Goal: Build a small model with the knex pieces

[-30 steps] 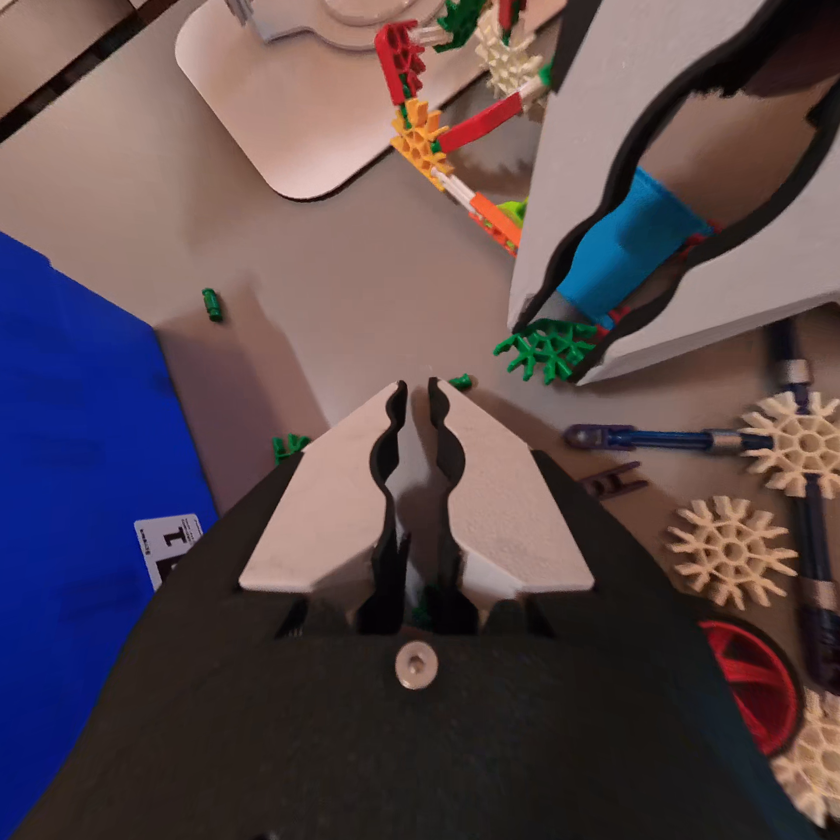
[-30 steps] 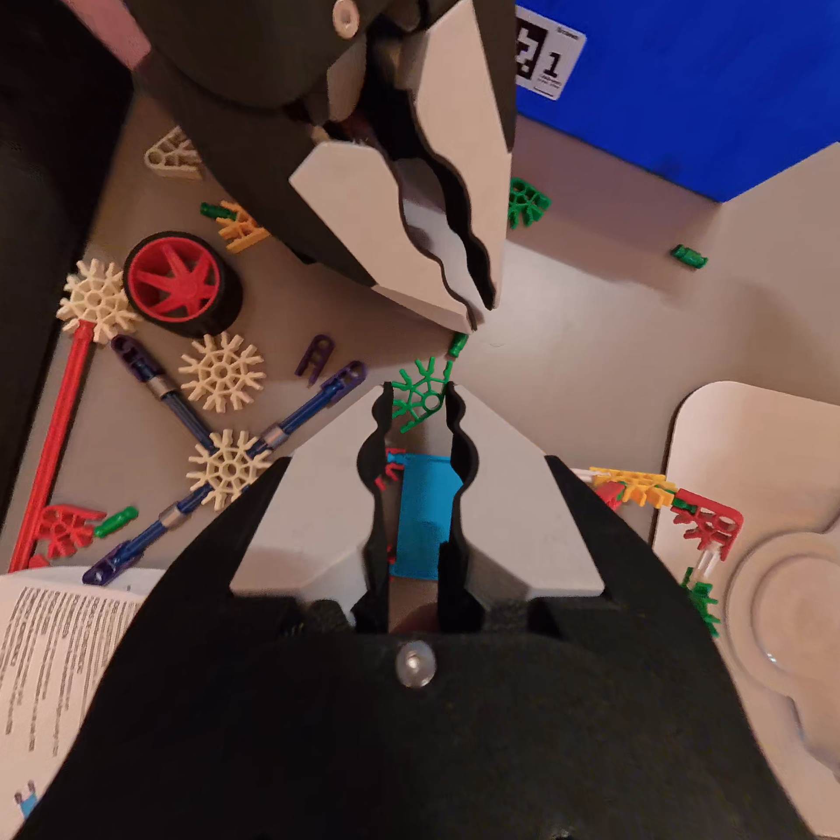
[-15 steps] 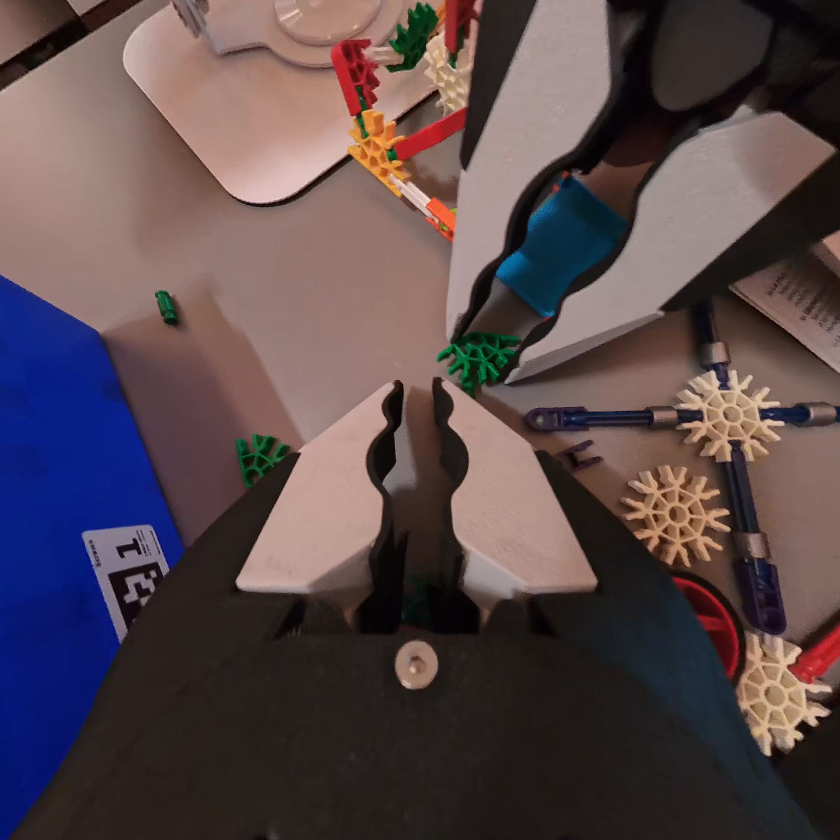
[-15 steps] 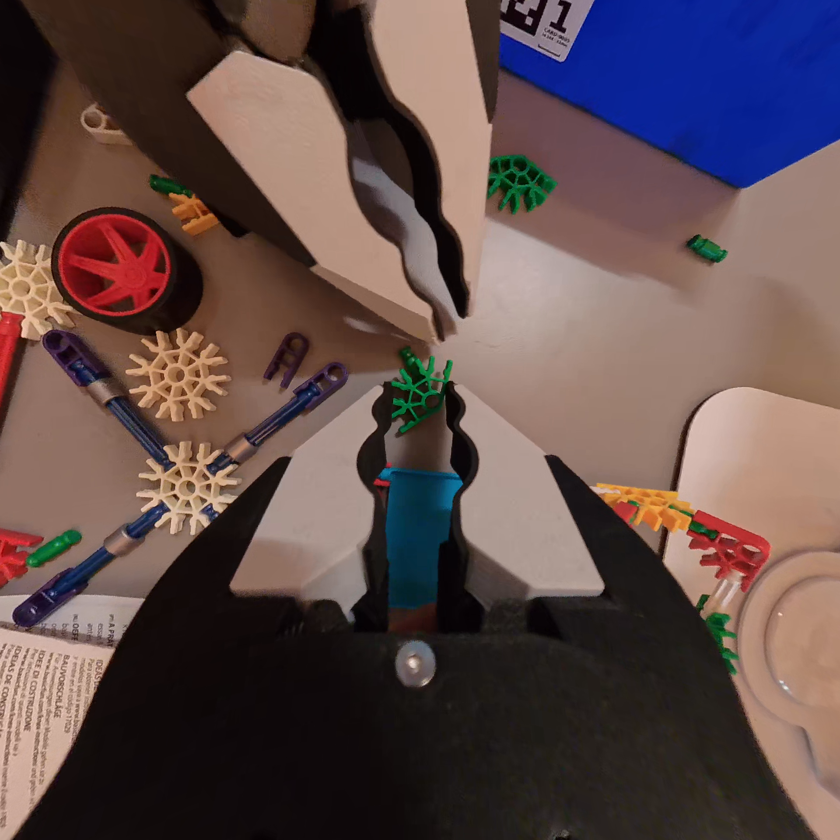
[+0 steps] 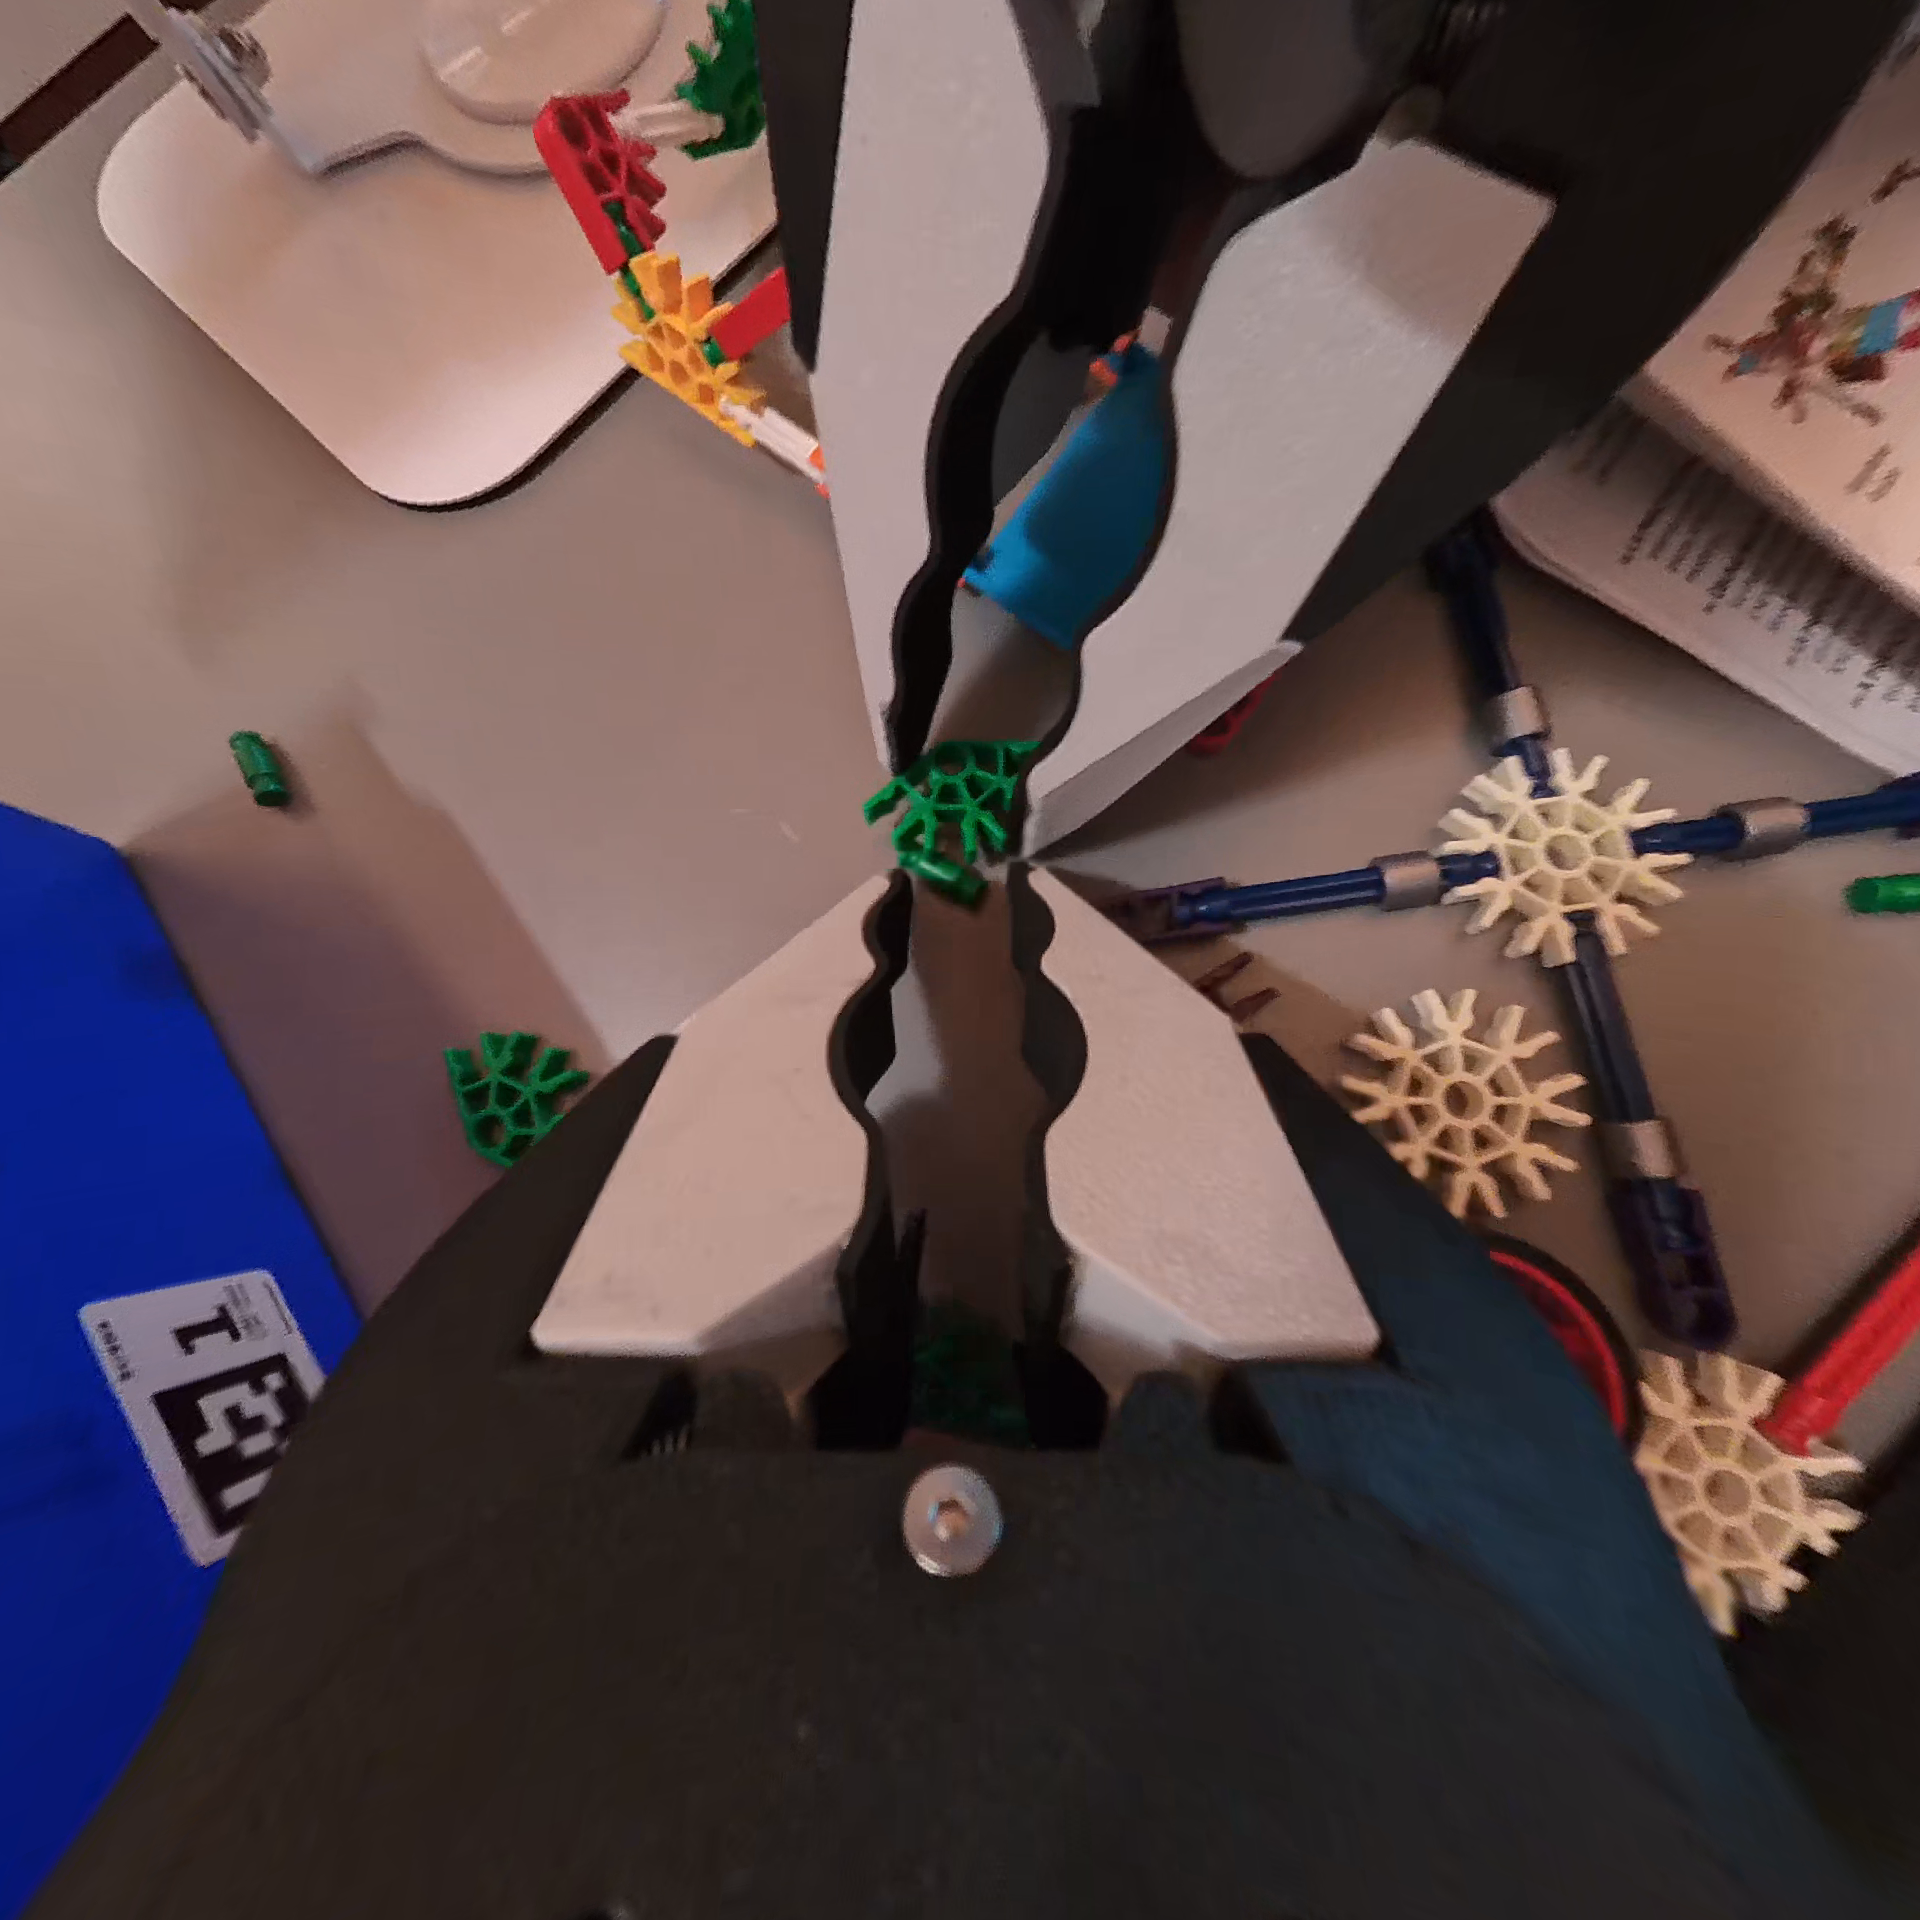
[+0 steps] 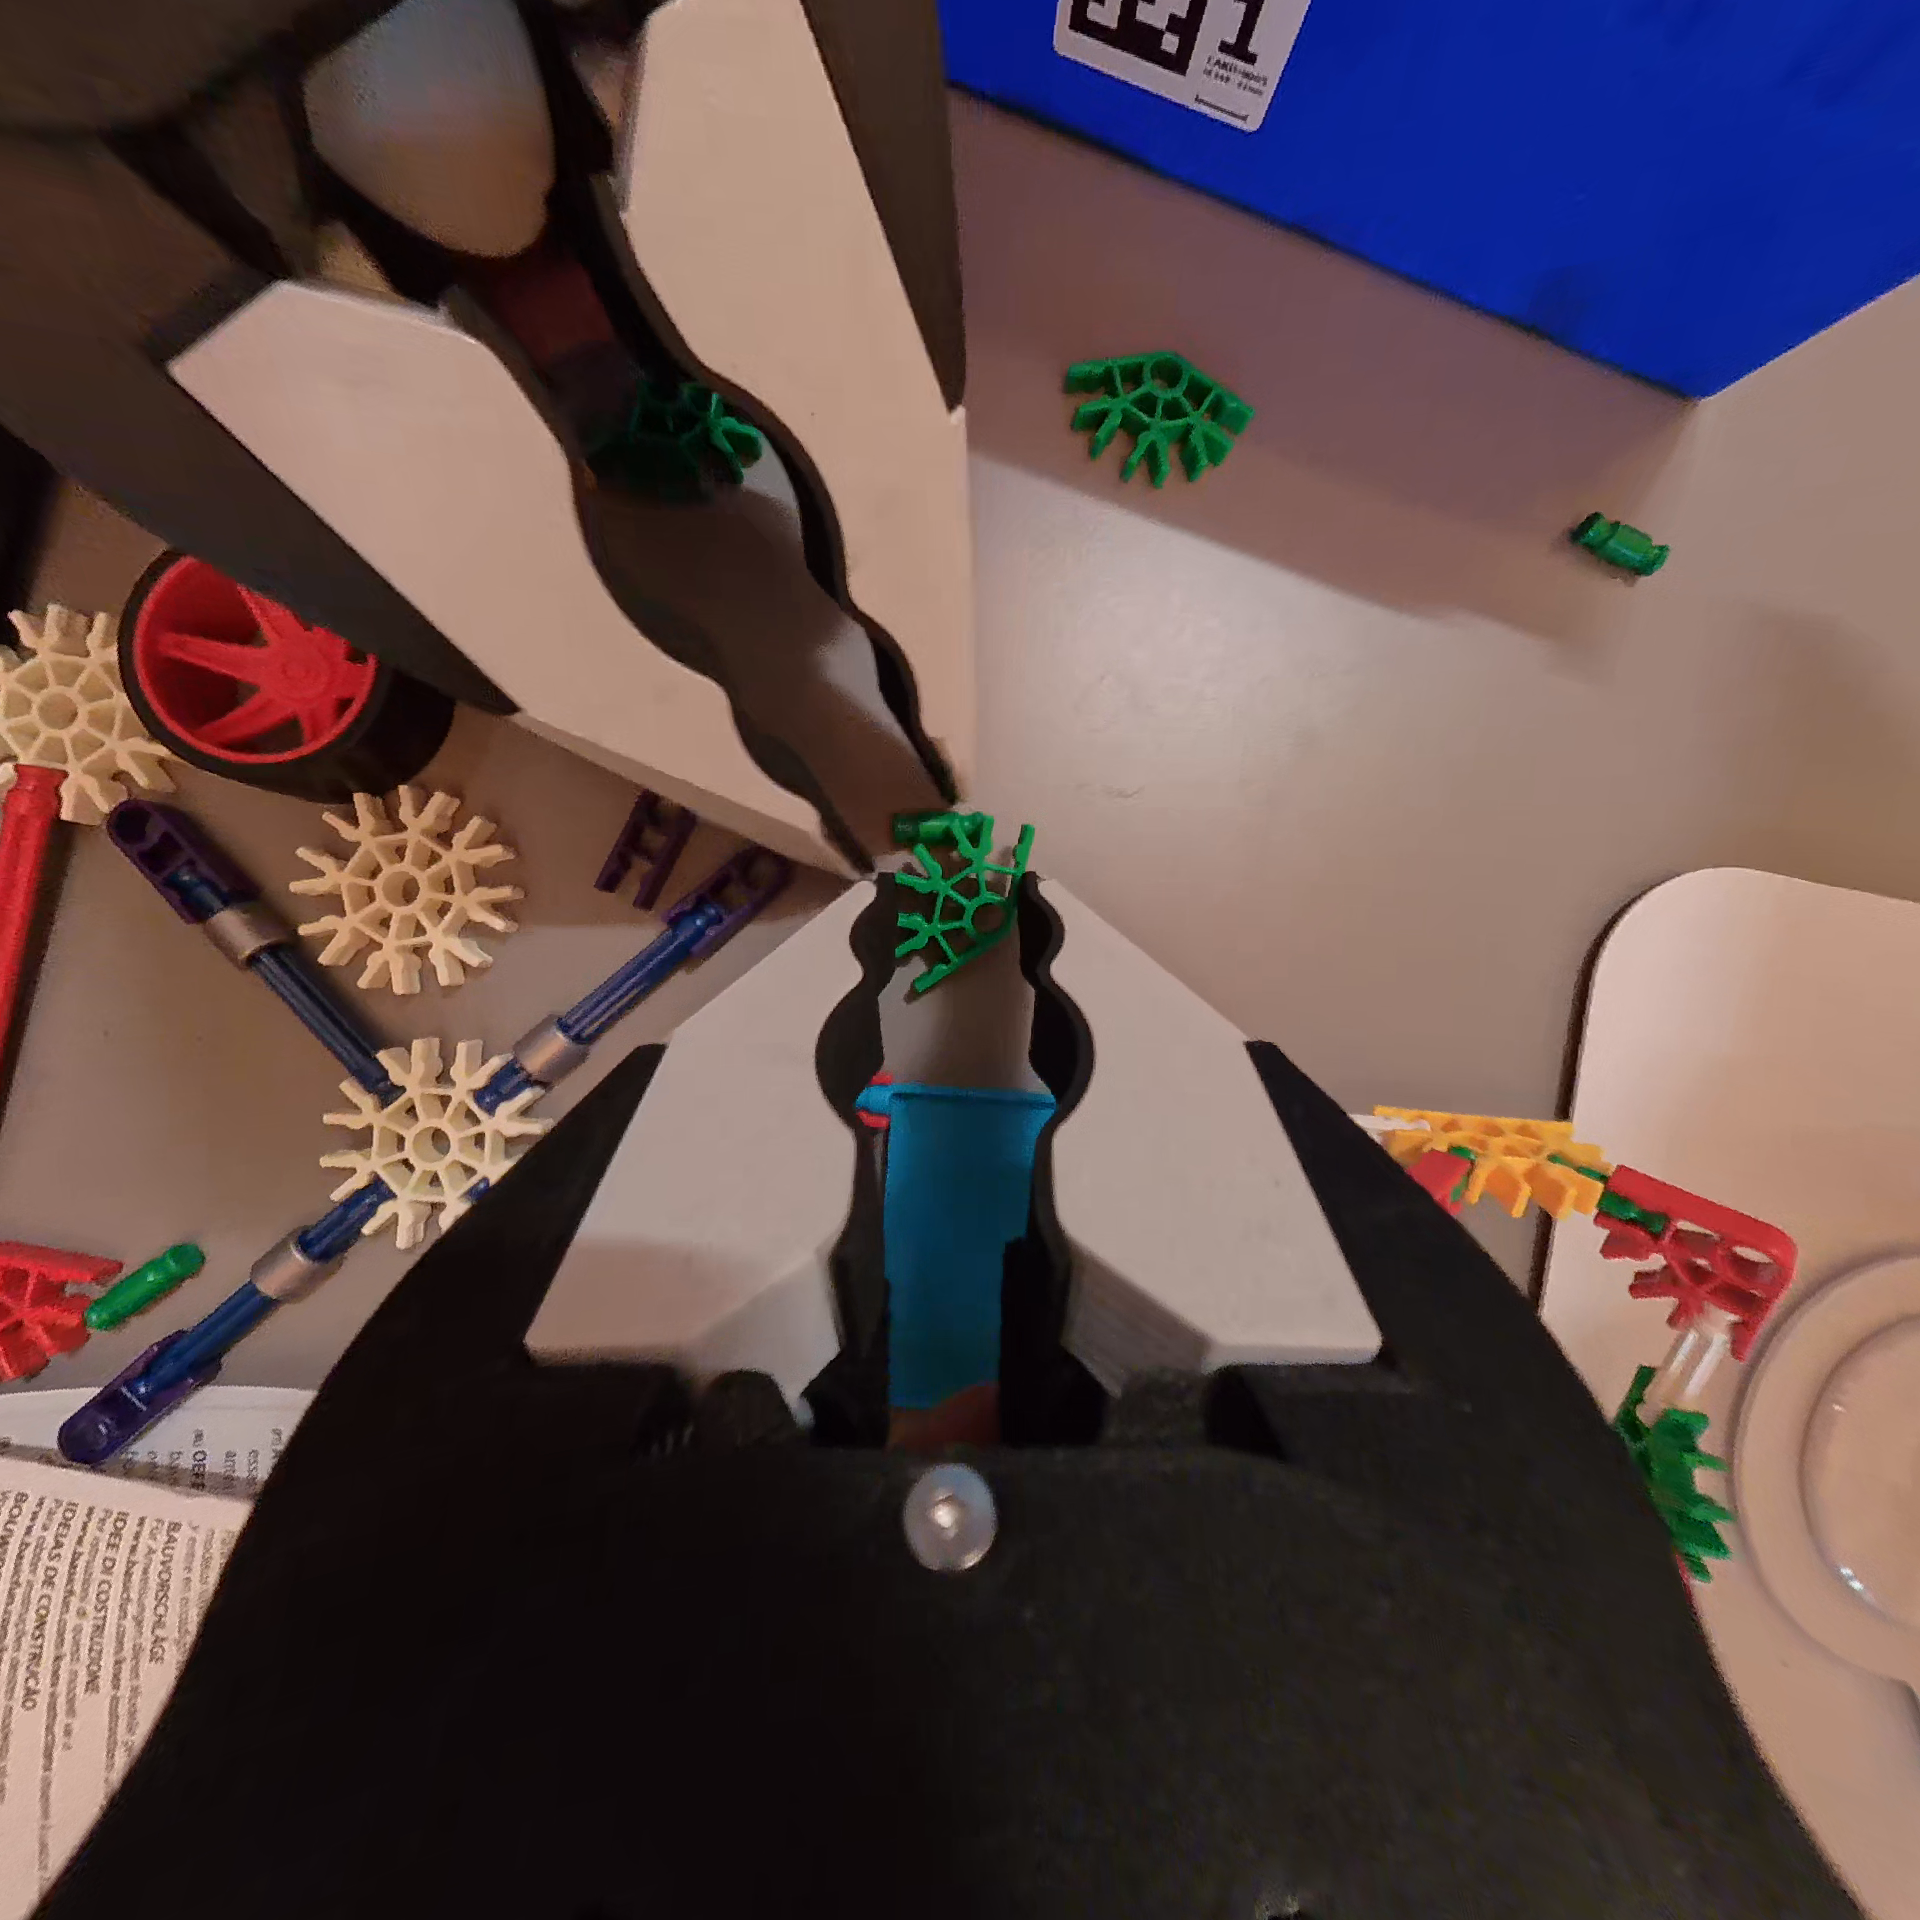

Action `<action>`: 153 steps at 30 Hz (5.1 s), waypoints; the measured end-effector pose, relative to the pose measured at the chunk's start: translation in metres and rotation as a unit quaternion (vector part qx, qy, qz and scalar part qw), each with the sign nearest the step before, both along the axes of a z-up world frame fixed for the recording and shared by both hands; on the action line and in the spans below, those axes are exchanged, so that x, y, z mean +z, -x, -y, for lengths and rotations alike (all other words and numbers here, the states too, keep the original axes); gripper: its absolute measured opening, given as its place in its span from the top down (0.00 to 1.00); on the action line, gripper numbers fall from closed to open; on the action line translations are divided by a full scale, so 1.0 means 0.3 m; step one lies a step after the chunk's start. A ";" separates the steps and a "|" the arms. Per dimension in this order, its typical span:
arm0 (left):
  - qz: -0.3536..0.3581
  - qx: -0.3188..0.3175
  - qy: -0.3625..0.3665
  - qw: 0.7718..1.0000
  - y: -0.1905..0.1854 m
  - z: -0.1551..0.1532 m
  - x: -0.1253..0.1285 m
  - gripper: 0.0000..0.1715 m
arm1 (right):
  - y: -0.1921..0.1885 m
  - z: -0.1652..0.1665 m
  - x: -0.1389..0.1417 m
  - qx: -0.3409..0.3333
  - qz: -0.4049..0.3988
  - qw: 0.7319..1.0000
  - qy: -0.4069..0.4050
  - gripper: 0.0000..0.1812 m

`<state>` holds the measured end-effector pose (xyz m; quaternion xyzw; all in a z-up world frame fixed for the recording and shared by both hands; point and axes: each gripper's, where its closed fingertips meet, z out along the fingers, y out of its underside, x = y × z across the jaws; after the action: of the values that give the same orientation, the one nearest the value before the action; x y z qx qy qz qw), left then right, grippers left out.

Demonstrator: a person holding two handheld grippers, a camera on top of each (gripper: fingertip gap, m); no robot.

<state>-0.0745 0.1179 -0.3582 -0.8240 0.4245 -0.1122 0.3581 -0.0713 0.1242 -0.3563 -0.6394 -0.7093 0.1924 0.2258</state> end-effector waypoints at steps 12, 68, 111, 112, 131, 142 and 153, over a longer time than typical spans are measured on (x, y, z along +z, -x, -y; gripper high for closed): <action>-0.016 -0.012 -0.019 1.000 0.011 -0.018 -0.011 1.00 | -0.026 -0.006 0.015 0.015 0.003 1.000 -0.004 0.89; -0.001 -0.027 -0.073 0.997 -0.021 -0.096 0.062 0.98 | -0.081 -0.011 0.002 -0.017 0.053 0.998 0.018 0.88; -0.047 -0.073 -0.091 0.992 -0.049 -0.074 0.017 1.00 | -0.060 -0.004 -0.014 -0.028 0.059 0.998 0.020 0.88; -0.045 -0.073 -0.093 0.992 -0.051 -0.074 0.021 1.00 | -0.058 -0.003 -0.015 -0.028 0.058 0.998 0.021 0.88; -0.093 -0.075 -0.111 0.987 -0.058 -0.073 0.014 1.00 | -0.056 -0.002 -0.016 -0.022 0.049 0.998 0.035 0.88; -0.154 -0.095 -0.121 0.976 -0.075 -0.069 0.004 1.00 | -0.059 -0.001 -0.017 -0.018 0.056 0.998 0.036 0.88; 0.006 -0.035 -0.131 0.991 -0.042 -0.122 0.161 0.97 | -0.060 -0.009 0.022 -0.007 0.022 0.999 0.036 0.88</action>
<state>-0.0619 0.1545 -0.3100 -0.7540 0.4617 -0.0734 0.4615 -0.0533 0.1268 -0.3496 -0.6561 -0.7021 0.2022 0.1887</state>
